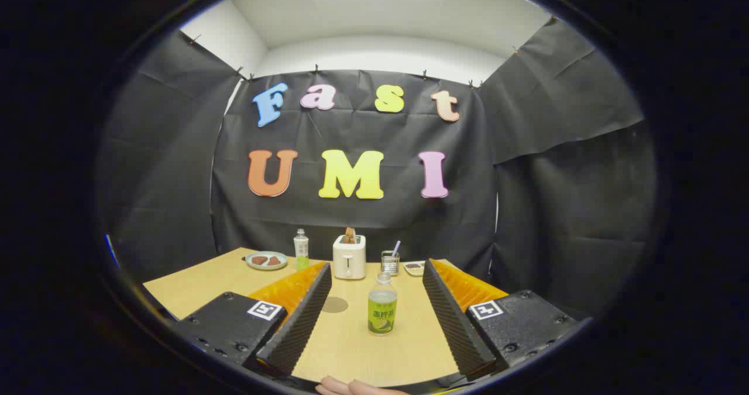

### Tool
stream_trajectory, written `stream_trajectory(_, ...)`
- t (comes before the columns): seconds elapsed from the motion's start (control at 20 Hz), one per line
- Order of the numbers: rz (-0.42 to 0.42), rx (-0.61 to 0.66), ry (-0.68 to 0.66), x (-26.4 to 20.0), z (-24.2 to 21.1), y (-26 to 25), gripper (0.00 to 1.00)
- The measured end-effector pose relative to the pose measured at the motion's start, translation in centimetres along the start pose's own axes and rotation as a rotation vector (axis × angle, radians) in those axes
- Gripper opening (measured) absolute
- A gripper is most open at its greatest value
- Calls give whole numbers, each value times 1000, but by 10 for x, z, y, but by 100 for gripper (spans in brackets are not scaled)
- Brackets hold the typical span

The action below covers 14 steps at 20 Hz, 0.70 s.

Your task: Take the bottle from table, then pour the juice into the cup, finally place the bottle on the coaster

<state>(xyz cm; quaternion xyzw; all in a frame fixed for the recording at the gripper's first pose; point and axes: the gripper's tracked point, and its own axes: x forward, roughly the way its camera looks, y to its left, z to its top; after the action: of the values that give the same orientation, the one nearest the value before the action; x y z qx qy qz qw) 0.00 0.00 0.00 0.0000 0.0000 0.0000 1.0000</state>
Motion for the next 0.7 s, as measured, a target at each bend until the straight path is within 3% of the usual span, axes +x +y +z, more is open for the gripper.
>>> stream_trajectory(0.7,-2,-11,26,14,-25,-3,100)
